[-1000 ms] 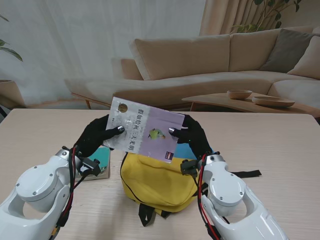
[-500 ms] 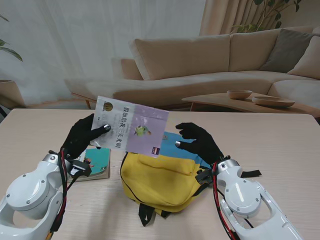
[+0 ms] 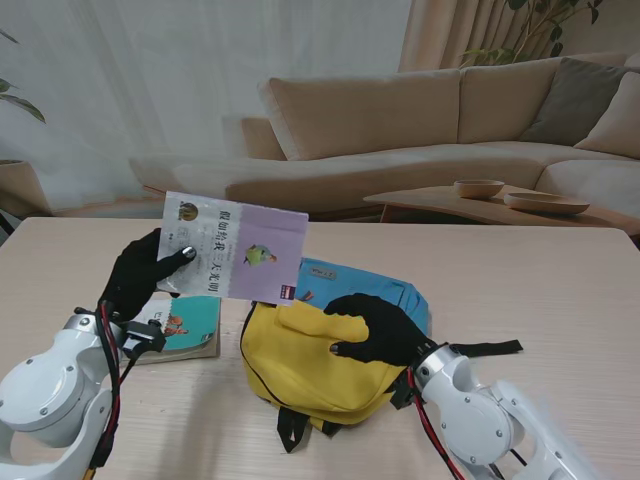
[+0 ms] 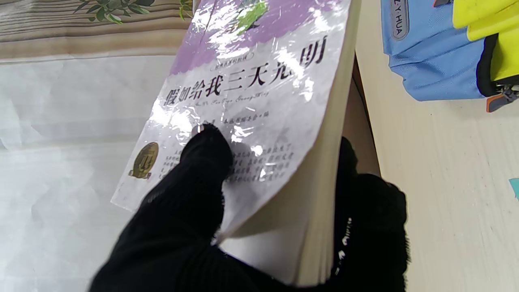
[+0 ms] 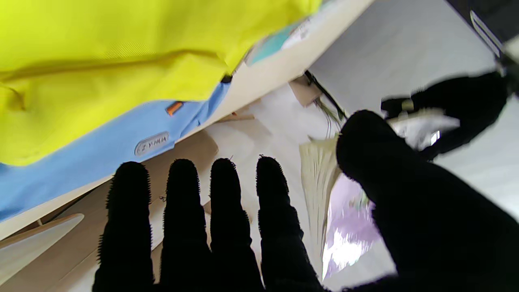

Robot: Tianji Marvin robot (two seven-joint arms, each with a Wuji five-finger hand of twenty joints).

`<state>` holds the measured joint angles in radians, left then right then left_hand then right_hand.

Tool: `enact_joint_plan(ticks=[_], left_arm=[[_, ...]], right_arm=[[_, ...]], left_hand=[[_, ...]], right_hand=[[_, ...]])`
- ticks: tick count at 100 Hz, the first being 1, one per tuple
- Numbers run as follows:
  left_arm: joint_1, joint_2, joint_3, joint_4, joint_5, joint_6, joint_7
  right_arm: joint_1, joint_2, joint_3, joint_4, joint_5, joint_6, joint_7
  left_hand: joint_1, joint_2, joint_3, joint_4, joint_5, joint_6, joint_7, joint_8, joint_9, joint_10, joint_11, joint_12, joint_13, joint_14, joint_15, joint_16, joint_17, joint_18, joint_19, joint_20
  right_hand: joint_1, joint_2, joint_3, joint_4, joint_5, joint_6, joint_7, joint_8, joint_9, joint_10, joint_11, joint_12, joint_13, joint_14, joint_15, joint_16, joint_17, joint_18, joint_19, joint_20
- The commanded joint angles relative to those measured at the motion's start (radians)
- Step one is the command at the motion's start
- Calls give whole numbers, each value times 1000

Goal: Pack books into the school bag then zip close the school bag

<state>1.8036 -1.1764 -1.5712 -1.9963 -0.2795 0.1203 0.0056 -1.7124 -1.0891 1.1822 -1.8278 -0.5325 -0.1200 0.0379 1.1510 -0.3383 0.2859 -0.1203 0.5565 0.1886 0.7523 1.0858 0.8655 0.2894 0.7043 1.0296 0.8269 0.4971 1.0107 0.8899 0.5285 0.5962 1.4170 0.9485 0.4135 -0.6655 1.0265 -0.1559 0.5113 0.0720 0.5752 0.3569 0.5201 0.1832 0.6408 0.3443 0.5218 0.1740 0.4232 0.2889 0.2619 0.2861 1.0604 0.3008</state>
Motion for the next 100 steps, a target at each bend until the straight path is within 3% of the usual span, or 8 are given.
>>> enact_joint_plan(ticks=[1,22,45,77,89,100], left_arm=[[9,-8,-5,-11,-5,-7,-11],[12,-8,-5,-14,-5,-8,-6],[18,-5,-10,-13,-6,-16,-21],[23,-6,-6,-14,-7,-15,-18],[25,-5,-6,-14,-7,-13,-20],[26,-6,-5,-15,-7,-13,-18]], right_arm=[[-6,1,-24,3,-21,-6,30],[7,11,-106,15,-168,-1,2],[42,22,-200,41,-337,44,-39],[89,34,-296,78,-463,128,-46],[108,34,-323,97,-477,151,-58],[118,32,-343,114,-481,167,-79]], left_hand=[[140,143,176,49,187,-224,335,224,65,-72,111,33,35,23,41,10,12,30,48,28],[140,145,176,49,187,-226,336,226,67,-73,112,33,34,22,41,10,9,29,46,28],[140,143,176,49,187,-224,335,227,63,-73,111,33,33,22,40,10,8,30,45,29],[140,143,176,50,187,-225,335,228,64,-73,112,34,31,22,40,9,6,30,43,30],[140,144,176,50,188,-225,335,228,64,-74,112,34,33,21,40,9,6,29,43,30],[140,143,177,49,187,-226,335,229,64,-74,113,35,31,23,39,9,6,28,43,30]], right_hand=[[-11,17,-2,42,3,-20,2,11,8,-32,8,-4,7,-26,20,14,13,-36,28,18],[-32,22,-15,47,-6,-15,-7,17,9,-35,39,10,13,-31,83,47,48,-38,82,48],[-84,56,-81,49,-1,-9,-7,26,-13,-31,157,56,-24,-33,279,144,78,-48,211,127],[-105,107,-195,66,52,-11,-5,63,-38,-18,316,157,-76,-41,536,266,82,-97,360,225],[-87,78,-143,69,96,-31,30,98,-16,-23,357,207,-57,-39,608,299,99,-99,380,240],[-58,35,-12,65,177,-92,102,156,43,-53,391,258,-4,-48,659,322,134,-96,396,248]])
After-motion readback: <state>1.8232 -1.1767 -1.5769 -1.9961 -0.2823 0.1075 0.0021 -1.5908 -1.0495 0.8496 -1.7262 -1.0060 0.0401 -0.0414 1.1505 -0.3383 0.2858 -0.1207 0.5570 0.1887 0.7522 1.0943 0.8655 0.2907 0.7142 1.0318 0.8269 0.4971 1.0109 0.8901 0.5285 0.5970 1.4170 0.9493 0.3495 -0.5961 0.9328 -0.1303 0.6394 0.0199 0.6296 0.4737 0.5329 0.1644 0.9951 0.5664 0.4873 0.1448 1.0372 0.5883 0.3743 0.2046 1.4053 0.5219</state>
